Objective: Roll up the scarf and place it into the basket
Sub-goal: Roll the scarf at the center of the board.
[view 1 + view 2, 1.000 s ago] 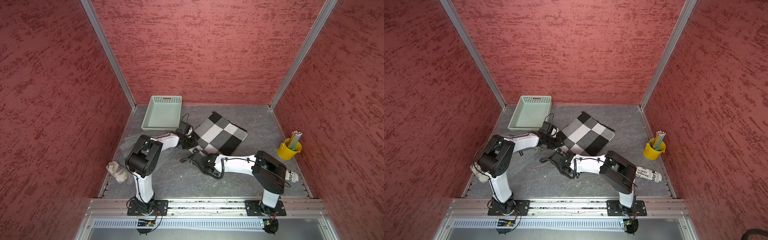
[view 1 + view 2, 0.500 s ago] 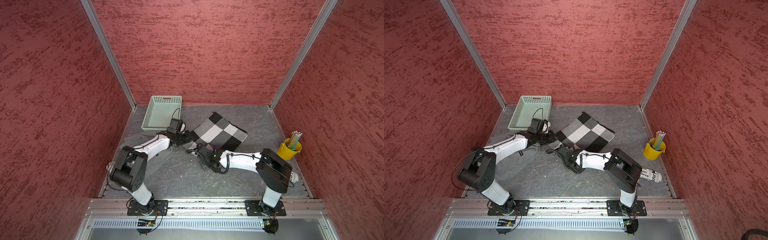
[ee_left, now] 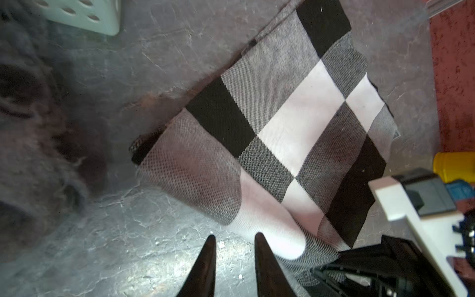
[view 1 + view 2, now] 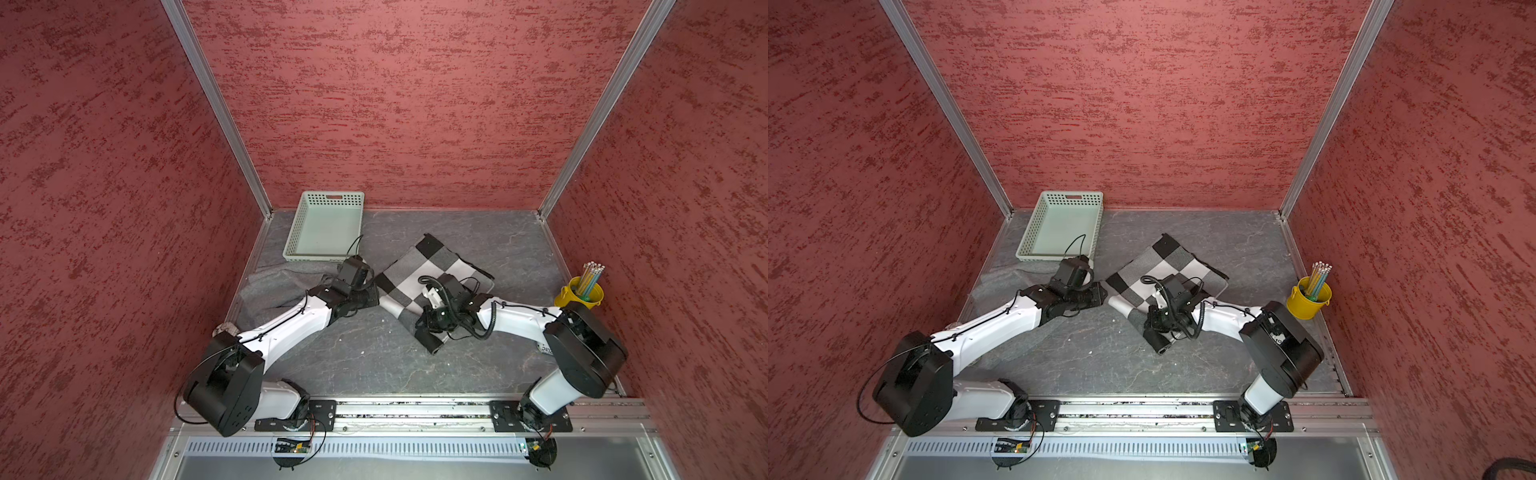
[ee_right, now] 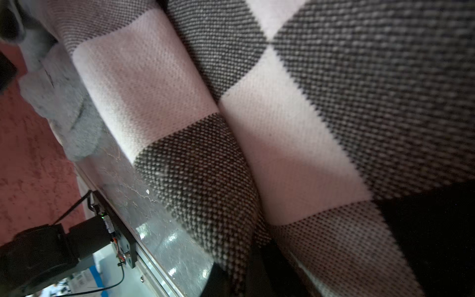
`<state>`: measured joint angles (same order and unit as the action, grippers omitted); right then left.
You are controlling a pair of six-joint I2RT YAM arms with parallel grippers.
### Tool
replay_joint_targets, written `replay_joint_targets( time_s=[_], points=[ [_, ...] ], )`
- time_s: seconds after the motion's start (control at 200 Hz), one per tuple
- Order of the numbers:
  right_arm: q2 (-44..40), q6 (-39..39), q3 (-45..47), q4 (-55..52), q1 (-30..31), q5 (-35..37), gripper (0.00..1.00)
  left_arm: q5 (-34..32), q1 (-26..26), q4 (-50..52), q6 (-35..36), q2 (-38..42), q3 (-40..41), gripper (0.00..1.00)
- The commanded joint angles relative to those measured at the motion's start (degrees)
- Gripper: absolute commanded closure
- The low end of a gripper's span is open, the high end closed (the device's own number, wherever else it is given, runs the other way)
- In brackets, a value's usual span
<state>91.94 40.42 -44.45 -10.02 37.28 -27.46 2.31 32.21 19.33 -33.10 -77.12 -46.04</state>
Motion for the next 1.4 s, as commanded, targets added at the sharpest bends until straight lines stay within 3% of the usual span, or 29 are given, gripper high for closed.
replay_joint_targets(
  time_s=[0.0,0.21,0.386,0.641,0.757,1.002,1.203,1.273,1.393],
  points=[
    [-0.3,2.3,1.3,3.8,-2.7,-5.7,1.0,-2.3,1.5,-1.1,0.5,0.7,0.6,0.72],
    [4.8,0.3,0.8,4.9,-6.2,-10.5,1.0,4.6,2.1,-9.1,0.8,-7.2,-1.0,0.74],
    [7.1,1.7,2.0,8.4,-9.4,-15.1,1.0,6.5,2.3,-11.5,1.4,-15.1,-5.4,0.81],
    [8.3,3.7,5.1,9.7,-13.3,-15.6,1.0,6.3,3.5,-12.5,3.3,-11.1,-5.3,0.77],
    [9.4,4.9,5.9,12.2,-13.6,-16.8,1.0,6.3,3.1,-12.0,3.9,-13.7,-6.1,0.78],
    [7.0,4.4,5.1,10.3,-13.7,-15.4,0.82,9.4,2.0,-16.7,2.3,-24.4,-8.3,0.86],
    [0.2,-1.4,2.4,-0.9,-13.6,-7.4,0.61,11.3,0.9,-18.5,2.0,-29.9,-10.9,0.89],
    [-4.9,-4.8,0.0,-8.4,-13.0,-0.4,0.54,11.9,0.8,-17.8,2.2,-30.9,-12.1,0.89],
    [-12.7,-9.1,-6.3,-21.6,-8.3,17.7,0.46,12.8,0.4,-16.1,2.4,-32.0,-13.4,0.9]
  ],
)
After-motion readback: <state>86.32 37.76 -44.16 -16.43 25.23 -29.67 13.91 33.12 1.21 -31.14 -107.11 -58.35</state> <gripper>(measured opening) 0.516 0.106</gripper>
